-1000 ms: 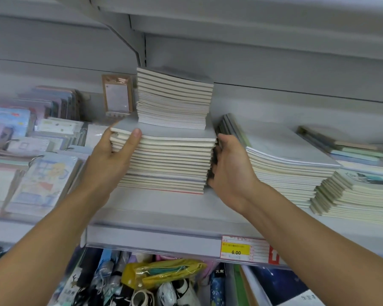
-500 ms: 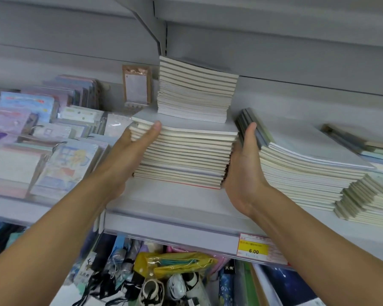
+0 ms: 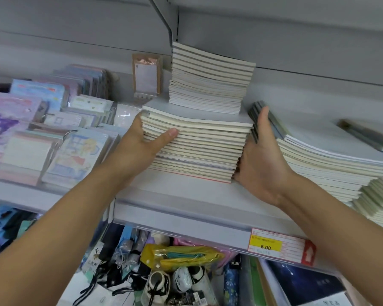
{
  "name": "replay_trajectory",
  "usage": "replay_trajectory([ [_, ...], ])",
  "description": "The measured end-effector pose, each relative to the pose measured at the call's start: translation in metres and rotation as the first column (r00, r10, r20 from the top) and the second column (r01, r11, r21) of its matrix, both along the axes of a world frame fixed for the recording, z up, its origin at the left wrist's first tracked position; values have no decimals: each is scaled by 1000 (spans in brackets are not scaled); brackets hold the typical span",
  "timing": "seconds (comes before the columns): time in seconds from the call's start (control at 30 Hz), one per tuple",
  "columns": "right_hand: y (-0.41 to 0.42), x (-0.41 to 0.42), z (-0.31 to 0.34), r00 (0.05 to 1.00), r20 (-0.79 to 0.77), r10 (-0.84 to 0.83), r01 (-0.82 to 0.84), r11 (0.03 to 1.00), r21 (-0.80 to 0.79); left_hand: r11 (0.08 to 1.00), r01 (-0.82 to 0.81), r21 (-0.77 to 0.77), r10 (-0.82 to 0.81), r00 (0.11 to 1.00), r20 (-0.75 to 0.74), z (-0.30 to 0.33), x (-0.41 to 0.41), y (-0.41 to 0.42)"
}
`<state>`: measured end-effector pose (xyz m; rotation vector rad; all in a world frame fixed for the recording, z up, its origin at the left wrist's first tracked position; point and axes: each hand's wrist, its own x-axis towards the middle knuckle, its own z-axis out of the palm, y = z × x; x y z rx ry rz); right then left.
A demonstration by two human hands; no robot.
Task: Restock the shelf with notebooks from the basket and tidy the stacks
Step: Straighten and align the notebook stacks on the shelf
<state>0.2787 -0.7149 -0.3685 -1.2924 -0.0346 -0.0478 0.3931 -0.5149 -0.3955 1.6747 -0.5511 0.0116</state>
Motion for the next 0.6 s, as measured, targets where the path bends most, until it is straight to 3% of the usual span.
replay_trajectory([
  [0.17, 1, -3, 1, 999, -25, 38, -40, 995, -91, 995, -85, 50, 82, 995, 56, -1, -1, -1],
  [0.27, 3, -16, 5, 999, -45, 15, -23, 981, -192, 957, -274, 96, 260, 957, 132, 12, -25, -5],
  [0.33, 4, -39, 19, 991, -132, 20, -67, 931, -359, 850, -527, 1, 493, 795, 353, 30, -52, -11],
  [0.37, 1, -53, 29, 982, -188, -5, -82, 888, -452, 820, -558, -131, 542, 681, 492, 40, -68, -18],
  [0.4, -4, -69, 40, 975, -218, -48, -81, 833, -547, 833, -494, -248, 534, 600, 596, 50, -82, -30],
  [0.43, -10, -83, 50, 975, -196, -107, -43, 771, -635, 880, -377, -290, 469, 585, 661, 55, -94, -46],
  [0.5, -25, -103, 72, 954, 22, -301, 226, 665, -712, 971, -153, -181, 236, 690, 684, 55, -108, -84],
  [0.57, -57, -111, 85, 788, 309, -533, 590, 509, -626, 999, -44, -3, 36, 799, 601, 49, -116, -120],
  [0.6, -79, -112, 87, 665, 427, -613, 721, 377, -582, 997, -17, 75, -29, 820, 572, 44, -119, -134],
])
